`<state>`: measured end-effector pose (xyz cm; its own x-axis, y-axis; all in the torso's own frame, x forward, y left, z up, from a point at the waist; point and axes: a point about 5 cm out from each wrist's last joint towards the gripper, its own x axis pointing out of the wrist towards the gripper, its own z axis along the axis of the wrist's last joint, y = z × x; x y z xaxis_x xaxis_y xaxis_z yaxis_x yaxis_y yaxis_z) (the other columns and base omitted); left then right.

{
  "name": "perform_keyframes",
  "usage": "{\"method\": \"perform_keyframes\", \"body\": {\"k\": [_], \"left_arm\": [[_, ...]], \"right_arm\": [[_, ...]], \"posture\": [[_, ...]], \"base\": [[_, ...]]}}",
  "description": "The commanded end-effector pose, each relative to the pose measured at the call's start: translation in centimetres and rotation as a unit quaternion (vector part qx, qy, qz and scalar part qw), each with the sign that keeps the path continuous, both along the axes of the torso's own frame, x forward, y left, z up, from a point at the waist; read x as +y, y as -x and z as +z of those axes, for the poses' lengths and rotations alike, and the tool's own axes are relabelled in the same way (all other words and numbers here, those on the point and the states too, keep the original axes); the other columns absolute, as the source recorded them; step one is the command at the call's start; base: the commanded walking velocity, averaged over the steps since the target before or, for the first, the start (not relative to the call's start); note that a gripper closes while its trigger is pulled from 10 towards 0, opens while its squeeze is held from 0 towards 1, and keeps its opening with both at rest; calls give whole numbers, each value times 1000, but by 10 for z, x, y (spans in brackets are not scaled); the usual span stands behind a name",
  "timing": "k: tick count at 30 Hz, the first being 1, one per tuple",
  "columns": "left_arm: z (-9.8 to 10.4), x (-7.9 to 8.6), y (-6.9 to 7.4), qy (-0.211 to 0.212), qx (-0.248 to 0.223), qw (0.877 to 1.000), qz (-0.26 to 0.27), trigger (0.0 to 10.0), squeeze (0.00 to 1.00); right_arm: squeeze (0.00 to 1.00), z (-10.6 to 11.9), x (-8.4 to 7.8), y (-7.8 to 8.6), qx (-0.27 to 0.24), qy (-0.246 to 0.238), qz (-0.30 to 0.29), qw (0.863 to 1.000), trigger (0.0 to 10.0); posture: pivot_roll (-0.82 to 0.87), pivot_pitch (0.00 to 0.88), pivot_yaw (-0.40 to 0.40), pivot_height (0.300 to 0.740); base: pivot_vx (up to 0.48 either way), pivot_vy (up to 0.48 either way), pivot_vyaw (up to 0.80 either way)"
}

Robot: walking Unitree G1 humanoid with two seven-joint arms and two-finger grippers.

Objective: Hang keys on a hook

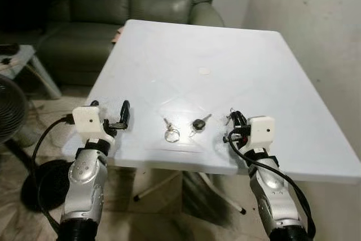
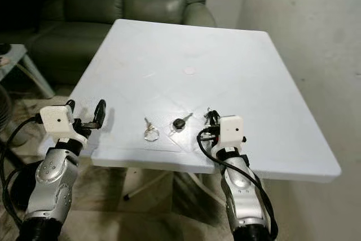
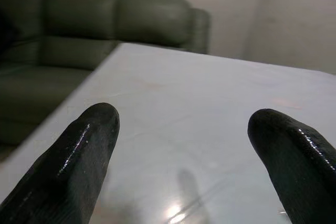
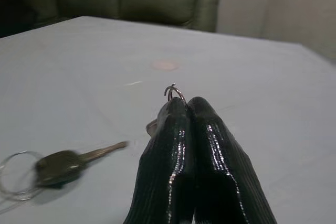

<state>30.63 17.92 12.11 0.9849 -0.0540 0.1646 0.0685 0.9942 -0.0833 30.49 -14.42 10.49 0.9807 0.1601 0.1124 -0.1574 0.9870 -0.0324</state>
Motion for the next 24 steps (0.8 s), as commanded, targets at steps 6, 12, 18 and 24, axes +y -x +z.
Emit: {"method": "perform_keyframes", "body": {"k": [6,12,18,24], "left_arm": [[0,0,-5,-2,5,1000,0,10000,0],[3,-1,-6,-3,0,1000,2,10000,0],[6,9,-6,-7,-4,1000,13,10000,0],[7,16,-6,-7,-3,1000,26,10000,0]], "right_arm": [[0,-2,-4,-2,7,6,-7,1000,10000],[0,-3,-1,0,8,6,-1,1000,10000],[0,-4,2,7,7,9,12,1000,10000],[0,-8,-3,8,14,14,3,1000,10000]], "posture": [[76,0,-29,740],[73,0,-29,740],[68,0,-33,740],[71,0,-32,740]], "base": [[0,306,-788],[0,0,-788],[0,0,-788],[0,0,-788]]}}
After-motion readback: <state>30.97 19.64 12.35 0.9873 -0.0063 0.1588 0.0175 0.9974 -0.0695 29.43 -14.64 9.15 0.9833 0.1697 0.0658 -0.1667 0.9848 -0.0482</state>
